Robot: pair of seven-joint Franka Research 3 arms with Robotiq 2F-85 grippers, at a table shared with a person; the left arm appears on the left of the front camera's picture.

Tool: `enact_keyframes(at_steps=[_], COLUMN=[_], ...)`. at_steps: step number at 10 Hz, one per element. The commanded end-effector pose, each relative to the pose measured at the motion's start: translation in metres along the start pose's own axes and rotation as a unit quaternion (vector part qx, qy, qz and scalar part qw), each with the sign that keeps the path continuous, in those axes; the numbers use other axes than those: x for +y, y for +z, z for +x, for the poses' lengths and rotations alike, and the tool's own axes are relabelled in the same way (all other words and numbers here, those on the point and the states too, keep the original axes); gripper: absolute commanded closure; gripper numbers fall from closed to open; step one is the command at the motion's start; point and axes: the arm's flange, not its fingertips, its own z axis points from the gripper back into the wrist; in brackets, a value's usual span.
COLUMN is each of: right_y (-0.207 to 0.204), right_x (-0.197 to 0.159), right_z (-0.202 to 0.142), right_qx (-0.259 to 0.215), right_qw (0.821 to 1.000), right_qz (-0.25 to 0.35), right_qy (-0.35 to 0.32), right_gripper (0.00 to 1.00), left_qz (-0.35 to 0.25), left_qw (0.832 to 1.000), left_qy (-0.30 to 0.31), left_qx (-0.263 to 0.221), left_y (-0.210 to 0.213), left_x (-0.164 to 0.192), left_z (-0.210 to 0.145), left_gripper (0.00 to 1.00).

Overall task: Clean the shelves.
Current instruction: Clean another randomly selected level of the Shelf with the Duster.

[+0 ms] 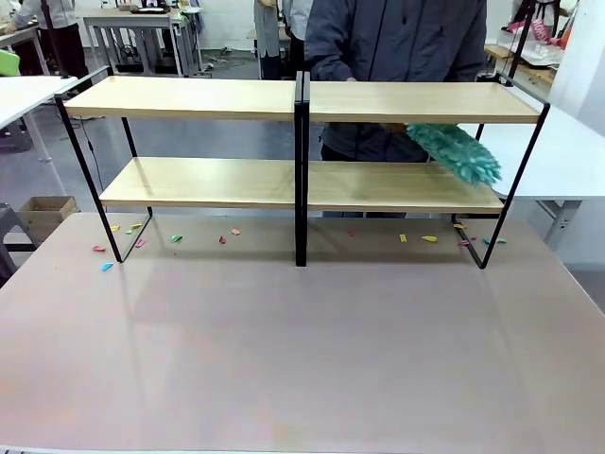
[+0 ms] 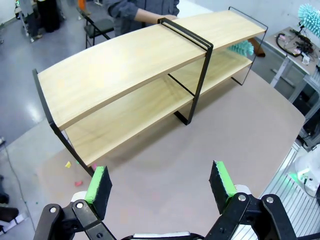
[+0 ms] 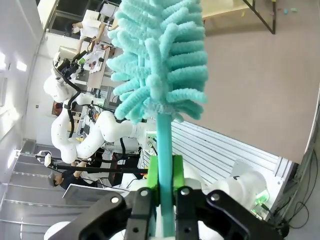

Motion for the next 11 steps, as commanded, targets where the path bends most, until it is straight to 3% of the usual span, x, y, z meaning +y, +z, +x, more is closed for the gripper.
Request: enact_keyframes(at_steps=[1, 8, 9, 11], right_y=[0.007, 0.0, -0.025, -0.089], right_x=[0.004, -0.001, 0.006, 0.012], right_z=[-0.008, 0.0, -0.005, -0.038], right_qx=[0.001, 0.001, 0.026, 0.139], right_qw=[1.0, 1.0, 0.999, 0.988], right_qz=[-0.001, -0.001, -0.013, 0.01], right_qy=[0.014, 0.0, 0.02, 0.068], right_gripper=[0.87, 0.87, 0.87, 0.87], left_qz=[0.001, 0.001, 0.001, 0.001], left_qw=[1.0, 1.0, 1.0, 1.0], left_qy=[0.001, 0.001, 0.001, 0.001], left_qx=[0.004, 0.004, 0.004, 0.004], left_y=[0.0, 0.0, 0.0, 0.0], left_x=[-0.001, -0.001, -0.001, -0.001], left_z=[0.0, 0.0, 0.0, 0.0], left_gripper=[0.0, 0.0, 0.0, 0.0])
